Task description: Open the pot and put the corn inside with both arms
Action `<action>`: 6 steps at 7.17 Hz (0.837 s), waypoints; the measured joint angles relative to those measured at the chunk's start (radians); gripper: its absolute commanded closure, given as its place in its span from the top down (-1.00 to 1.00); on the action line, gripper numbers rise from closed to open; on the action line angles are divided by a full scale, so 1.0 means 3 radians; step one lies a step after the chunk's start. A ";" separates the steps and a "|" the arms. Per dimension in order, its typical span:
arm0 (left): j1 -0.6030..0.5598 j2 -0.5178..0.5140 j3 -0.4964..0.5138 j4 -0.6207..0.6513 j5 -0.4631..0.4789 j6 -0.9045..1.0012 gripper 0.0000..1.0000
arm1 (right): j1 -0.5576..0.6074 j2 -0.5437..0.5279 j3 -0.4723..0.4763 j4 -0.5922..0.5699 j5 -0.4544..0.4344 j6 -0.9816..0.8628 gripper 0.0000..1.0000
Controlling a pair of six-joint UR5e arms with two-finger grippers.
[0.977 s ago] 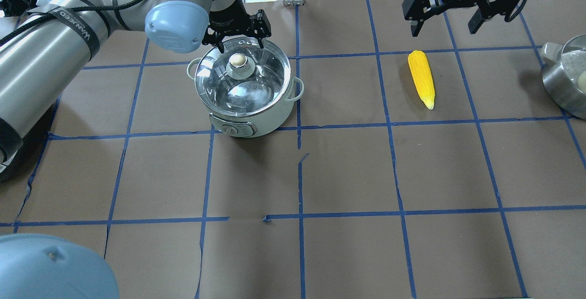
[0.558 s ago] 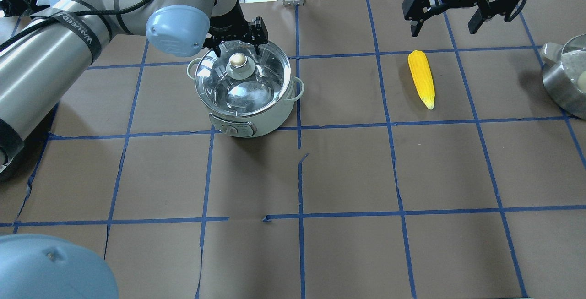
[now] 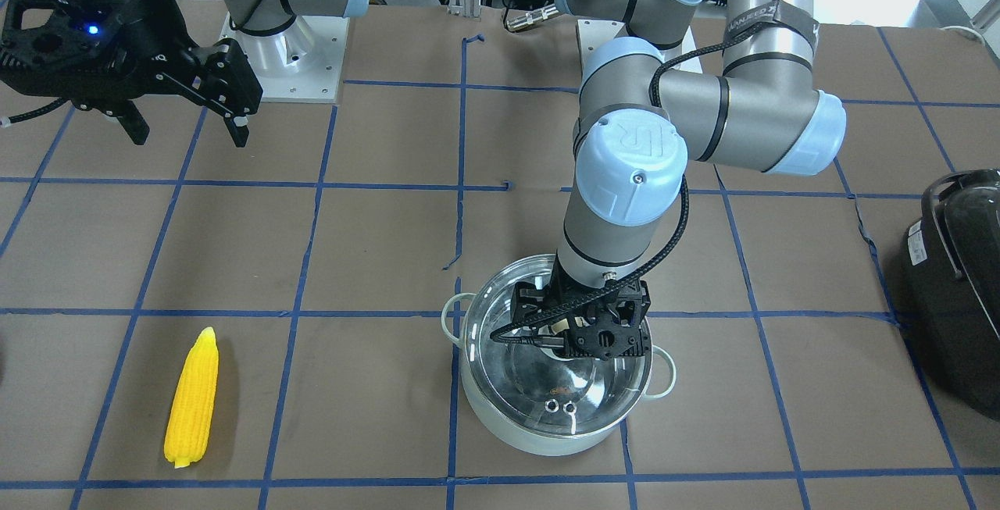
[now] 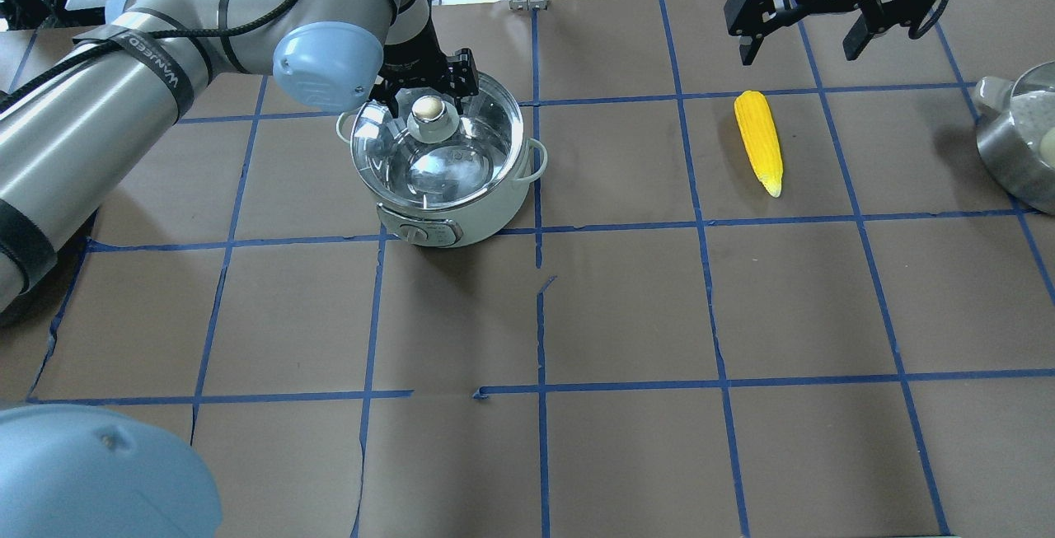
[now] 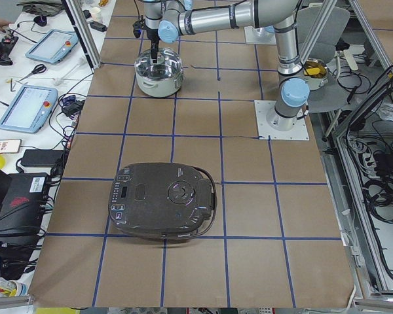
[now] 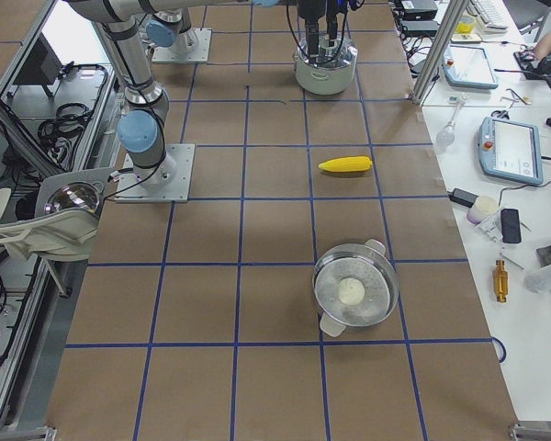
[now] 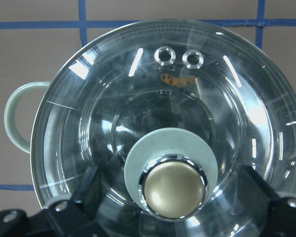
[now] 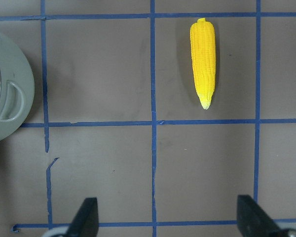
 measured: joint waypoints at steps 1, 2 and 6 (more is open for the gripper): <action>-0.0001 -0.0005 0.0001 -0.0001 -0.0005 -0.0007 0.01 | 0.0000 0.0000 0.0002 0.0000 -0.0001 -0.0004 1.00; -0.0001 -0.0007 0.0002 0.0000 -0.0007 -0.0011 -0.22 | 0.0000 0.0000 0.0003 0.0000 -0.0002 -0.0008 1.00; 0.0002 0.0047 0.0034 -0.0037 0.0002 -0.0012 -0.61 | -0.0008 0.0003 -0.0015 0.0010 0.0003 -0.0005 1.00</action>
